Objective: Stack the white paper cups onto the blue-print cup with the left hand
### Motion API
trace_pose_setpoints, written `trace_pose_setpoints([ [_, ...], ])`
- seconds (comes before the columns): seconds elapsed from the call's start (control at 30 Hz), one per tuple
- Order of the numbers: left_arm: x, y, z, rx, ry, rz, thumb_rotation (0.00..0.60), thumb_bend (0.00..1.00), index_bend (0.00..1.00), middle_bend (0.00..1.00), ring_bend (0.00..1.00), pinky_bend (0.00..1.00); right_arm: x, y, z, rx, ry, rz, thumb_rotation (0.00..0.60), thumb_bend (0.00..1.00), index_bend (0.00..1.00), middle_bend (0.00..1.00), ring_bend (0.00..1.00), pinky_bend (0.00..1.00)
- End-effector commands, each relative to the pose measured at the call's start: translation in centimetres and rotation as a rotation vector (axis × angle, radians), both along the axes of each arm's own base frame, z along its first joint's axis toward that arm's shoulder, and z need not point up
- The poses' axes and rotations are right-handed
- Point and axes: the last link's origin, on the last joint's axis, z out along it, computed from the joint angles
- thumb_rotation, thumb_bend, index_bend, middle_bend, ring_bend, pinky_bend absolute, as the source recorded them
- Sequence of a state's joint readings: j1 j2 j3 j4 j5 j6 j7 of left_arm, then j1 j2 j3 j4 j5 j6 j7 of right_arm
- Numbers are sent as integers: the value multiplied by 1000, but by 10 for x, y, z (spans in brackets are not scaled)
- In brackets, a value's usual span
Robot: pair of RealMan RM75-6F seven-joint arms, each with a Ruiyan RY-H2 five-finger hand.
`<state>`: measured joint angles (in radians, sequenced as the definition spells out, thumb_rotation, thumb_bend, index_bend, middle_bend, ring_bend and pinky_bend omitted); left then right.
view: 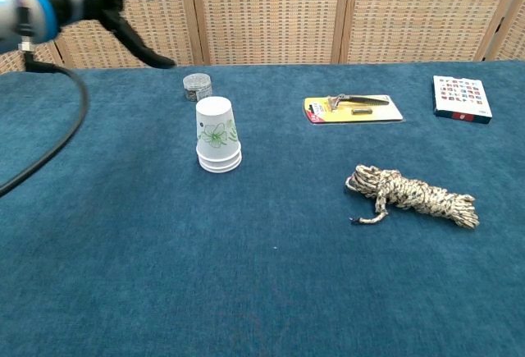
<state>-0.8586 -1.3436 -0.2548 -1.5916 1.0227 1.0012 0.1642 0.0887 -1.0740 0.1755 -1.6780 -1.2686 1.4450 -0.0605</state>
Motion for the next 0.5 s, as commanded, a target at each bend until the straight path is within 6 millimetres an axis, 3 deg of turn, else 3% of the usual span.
trace_pose_setpoints([
  [0.03,-53,-45,37,146,8,82,600,220,0,0,0,0,1,1,0,3,5,6,600,0,0,0,0,0],
  [0.23,-125,-124,70,304,95,255,600,220,0,0,0,0,7,4,-2,12,5,28,600,0,0,0,0,0],
  [0.37,-155,-165,82,321,121,340,600,219,0,0,0,0,10,8,-3,13,6,44,600,0,0,0,0,0],
  [0.5,-171,-187,89,314,120,347,600,220,0,0,0,0,13,11,-2,10,7,57,600,0,0,0,0,0],
])
